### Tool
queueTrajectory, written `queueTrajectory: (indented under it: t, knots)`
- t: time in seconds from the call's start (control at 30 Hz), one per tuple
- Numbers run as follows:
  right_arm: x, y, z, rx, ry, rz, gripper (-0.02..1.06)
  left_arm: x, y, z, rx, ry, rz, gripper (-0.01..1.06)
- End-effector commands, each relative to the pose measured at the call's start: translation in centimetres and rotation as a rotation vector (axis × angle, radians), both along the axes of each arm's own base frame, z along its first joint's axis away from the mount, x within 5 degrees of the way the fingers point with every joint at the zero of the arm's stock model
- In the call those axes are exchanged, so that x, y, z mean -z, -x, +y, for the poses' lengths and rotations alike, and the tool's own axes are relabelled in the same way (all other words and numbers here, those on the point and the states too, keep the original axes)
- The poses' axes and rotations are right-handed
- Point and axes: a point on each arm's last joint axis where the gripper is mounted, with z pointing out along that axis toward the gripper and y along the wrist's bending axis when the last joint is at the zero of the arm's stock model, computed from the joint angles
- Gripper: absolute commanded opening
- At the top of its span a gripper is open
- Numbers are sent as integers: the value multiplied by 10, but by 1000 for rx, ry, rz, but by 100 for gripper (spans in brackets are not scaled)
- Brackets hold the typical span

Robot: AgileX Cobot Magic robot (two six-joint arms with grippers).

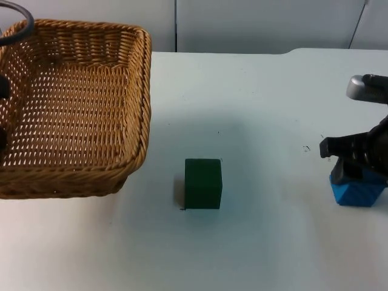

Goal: Pick up the basket with the left hand and place the blue cube into the basket with the right hand.

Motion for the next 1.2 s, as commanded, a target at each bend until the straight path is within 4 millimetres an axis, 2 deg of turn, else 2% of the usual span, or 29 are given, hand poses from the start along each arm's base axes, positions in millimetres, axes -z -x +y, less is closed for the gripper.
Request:
queueTrajectory:
  t: [0.0,0.07,0.13,0.17,0.2,0.33,0.47,0.5,0.53,0.57,0.6,0.63,0.67,0.7,0.83,0.9,0.93,1.0,1.03,1.17]
  knots:
    - [0,-2,-1,3,-1,-10,45,-4,1,-1,-10,22,-9,0]
    - [0,-2,-1,3,-1,-10,32,-4,1,-1,-10,22,-9,0]
    - [0,-2,-1,-3,2,-11,11,-4,1,-1,-12,23,-9,0]
    - [0,-2,-1,-3,2,-11,11,-4,1,-1,-12,23,-9,0]
    - [0,-2,-1,-6,3,-11,0,-4,1,-1,-12,23,-9,0]
    - [-2,-2,-1,-9,5,-12,0,-4,1,-1,-12,23,-9,0]
    - [-24,3,-2,-32,15,-28,0,-4,1,-2,-10,31,-5,0]
    - [-24,3,-2,-32,15,-28,0,-4,1,-2,-10,31,-5,0]
    - [-39,5,-3,-45,16,-53,0,-4,1,-2,-12,32,-6,0]
    - [-43,6,-3,-47,17,-59,0,-4,1,-2,-10,33,-4,0]
    - [-55,8,-4,-46,11,-88,0,-4,1,-2,-11,35,-4,0]
    - [-75,11,-5,-44,2,-137,0,-5,2,-2,-12,42,-2,0]
    - [-75,11,-5,-44,2,-137,0,-5,2,-2,-12,42,-2,0]
    - [-86,14,-5,-43,-3,-160,0,-5,2,-3,-14,45,-2,0]
    - [-146,23,-4,-82,-4,-260,0,-5,1,-3,-14,47,-3,0]
    - [-153,23,-4,-90,-2,-272,0,-5,1,-3,-16,49,-3,0]
    - [-175,26,3,-119,-8,-312,0,-5,1,-3,-17,50,-3,0]
    - [-198,28,15,-169,-19,-360,0,-5,1,-3,-11,53,-11,0]
    - [-198,28,15,-169,-19,-360,0,-5,1,-3,-11,53,-11,0]
    - [-232,31,50,-283,-58,-446,0,-6,1,-4,-10,59,-12,0]
